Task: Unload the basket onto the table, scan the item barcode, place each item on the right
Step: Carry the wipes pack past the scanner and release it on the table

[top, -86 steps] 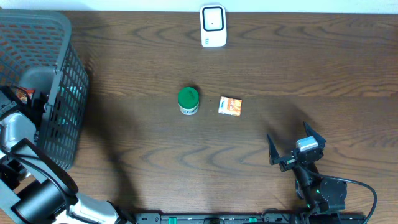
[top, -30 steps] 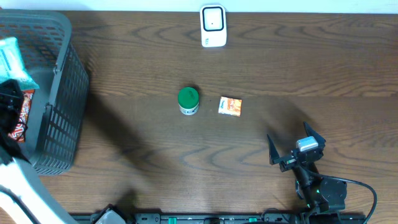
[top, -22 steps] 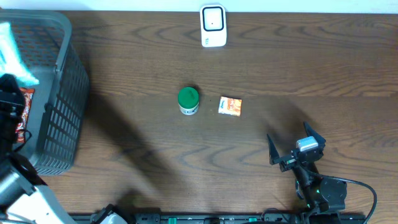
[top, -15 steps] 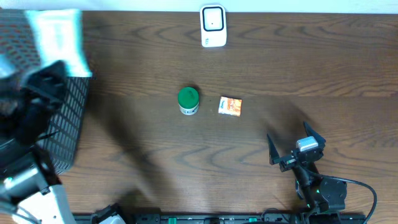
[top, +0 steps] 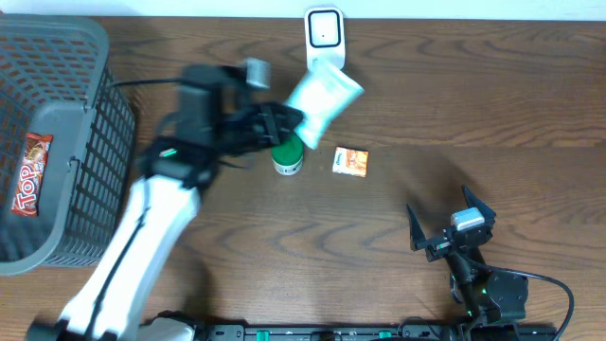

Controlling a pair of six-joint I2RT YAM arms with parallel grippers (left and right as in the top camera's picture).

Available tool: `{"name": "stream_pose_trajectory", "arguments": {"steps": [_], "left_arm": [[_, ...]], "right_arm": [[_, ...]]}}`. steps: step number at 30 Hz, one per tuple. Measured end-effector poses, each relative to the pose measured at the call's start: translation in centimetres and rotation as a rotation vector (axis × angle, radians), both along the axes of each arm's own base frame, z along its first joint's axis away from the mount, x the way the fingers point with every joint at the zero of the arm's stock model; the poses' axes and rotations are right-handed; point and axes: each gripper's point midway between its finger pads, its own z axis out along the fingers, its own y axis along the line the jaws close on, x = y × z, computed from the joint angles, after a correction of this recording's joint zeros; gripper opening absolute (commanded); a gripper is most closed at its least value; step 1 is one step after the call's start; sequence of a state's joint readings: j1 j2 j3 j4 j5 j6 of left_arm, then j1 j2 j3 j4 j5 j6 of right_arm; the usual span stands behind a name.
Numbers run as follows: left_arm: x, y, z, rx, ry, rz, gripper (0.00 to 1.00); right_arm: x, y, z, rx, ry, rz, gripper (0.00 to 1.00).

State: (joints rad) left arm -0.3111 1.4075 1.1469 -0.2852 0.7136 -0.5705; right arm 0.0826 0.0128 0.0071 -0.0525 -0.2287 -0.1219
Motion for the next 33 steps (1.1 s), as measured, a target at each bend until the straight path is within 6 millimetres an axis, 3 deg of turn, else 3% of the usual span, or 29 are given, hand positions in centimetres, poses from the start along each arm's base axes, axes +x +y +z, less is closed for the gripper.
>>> {"name": "stream_pose_trajectory", "arguments": {"steps": [7, 13, 24, 33], "left_arm": [[-0.6, -7.8, -8.8, 0.077, 0.1, -0.175, 0.07], [-2.1, -11.7, -13.3, 0.107, 0.133, -0.265, 0.07], [-3.6, -14.1, -16.6, 0.133, 0.155, -0.317, 0.07], [-3.7, -14.0, -20.7, 0.199, 0.224, -0.279, 0.07]], "right_arm": [[0.0, 0.0, 0.0, 0.0, 0.0, 0.0, 0.99], [0.0, 0.0, 0.0, 0.0, 0.0, 0.0, 0.99], [0.0, 0.0, 0.0, 0.0, 0.0, 0.0, 0.99], [0.0, 0.0, 0.0, 0.0, 0.0, 0.0, 0.99]]}}
